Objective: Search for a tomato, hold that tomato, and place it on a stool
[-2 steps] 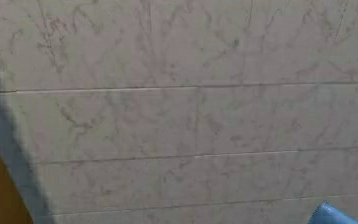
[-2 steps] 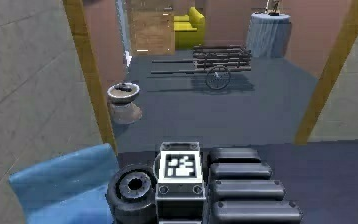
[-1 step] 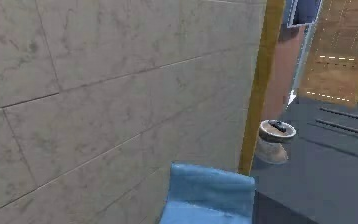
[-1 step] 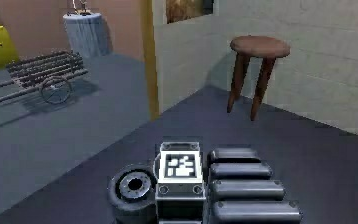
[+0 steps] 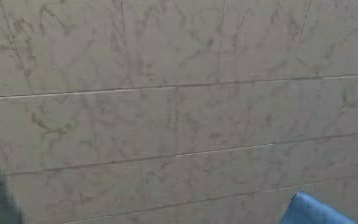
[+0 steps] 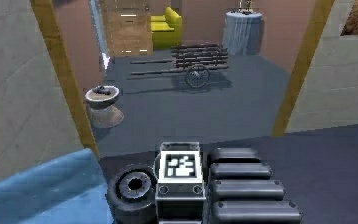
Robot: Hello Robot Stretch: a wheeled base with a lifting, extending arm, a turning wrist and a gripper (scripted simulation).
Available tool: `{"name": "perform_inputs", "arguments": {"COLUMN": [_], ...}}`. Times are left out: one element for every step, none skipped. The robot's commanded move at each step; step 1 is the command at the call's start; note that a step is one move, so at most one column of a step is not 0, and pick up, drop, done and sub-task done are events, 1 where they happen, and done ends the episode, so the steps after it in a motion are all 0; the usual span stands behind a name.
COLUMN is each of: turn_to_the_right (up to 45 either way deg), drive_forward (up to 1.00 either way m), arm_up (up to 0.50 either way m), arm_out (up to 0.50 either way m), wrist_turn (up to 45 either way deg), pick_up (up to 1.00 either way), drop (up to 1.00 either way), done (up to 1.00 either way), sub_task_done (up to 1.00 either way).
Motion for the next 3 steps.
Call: {"name": "perform_inputs", "arguments": {"turn_to_the_right": [36.0, -33.0, 30.0], "drive_forward": [0.00, 0.00, 0.00], "arm_up": [0.00, 0.00, 0.00], "arm_out": [0.00, 0.00, 0.00], "wrist_turn": [0.0, 0.0, 0.0], "pick_up": [0.00, 0.00, 0.00], "drop": [0.00, 0.00, 0.00], "done": [0.00, 0.00, 0.00], "sub_task_done": [0.00, 0.00, 0.00]}}
